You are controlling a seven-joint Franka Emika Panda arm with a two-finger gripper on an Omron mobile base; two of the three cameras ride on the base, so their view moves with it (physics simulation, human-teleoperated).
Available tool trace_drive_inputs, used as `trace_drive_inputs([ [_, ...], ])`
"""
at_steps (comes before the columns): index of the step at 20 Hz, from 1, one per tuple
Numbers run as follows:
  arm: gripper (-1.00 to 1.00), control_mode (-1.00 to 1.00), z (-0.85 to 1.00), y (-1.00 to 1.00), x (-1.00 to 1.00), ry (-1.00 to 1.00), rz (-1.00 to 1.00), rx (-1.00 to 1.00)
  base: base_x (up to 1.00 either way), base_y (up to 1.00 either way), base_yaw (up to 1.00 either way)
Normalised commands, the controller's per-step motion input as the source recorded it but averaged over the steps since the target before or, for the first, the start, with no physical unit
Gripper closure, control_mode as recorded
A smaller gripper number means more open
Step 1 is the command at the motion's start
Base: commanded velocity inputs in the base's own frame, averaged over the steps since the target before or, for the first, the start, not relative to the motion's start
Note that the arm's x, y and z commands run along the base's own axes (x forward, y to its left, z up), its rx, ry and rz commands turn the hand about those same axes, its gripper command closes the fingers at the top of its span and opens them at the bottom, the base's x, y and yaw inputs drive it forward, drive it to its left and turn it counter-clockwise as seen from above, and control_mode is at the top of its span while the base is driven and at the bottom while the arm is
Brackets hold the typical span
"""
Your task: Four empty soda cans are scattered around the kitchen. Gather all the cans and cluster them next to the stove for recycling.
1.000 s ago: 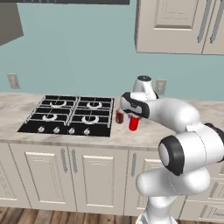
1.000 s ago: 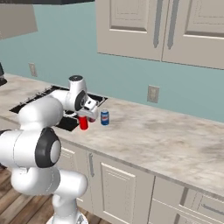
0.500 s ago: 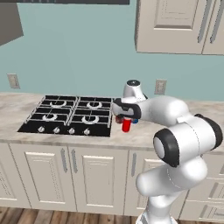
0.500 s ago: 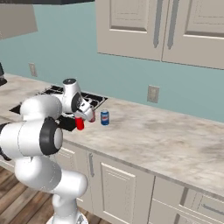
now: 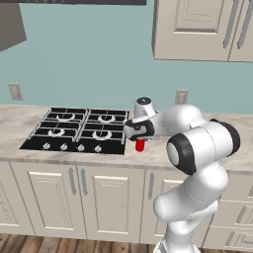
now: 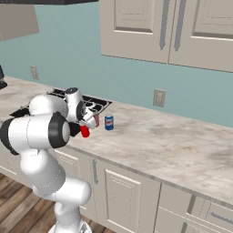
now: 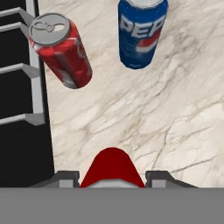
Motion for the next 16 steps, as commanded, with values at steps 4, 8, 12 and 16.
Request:
trace_drive_inputs([
  [4, 1.00, -1.00, -0.03, 0.00, 0.20, -0.01, -0.05, 0.00, 0.00, 0.00, 0.00],
  [8, 1.00, -1.00, -0.03, 0.00, 0.19, -0.02, 0.00, 0.00, 0.00, 0.00, 0.00],
  [12, 1.00, -1.00, -0.09, 0.00, 0.03, 0.01, -0.01, 0.00, 0.00, 0.00, 0.00],
  [16, 1.00, -1.00, -0.13, 0.00, 0.00, 0.04, -0.02, 0.00, 0.00, 0.00, 0.00],
])
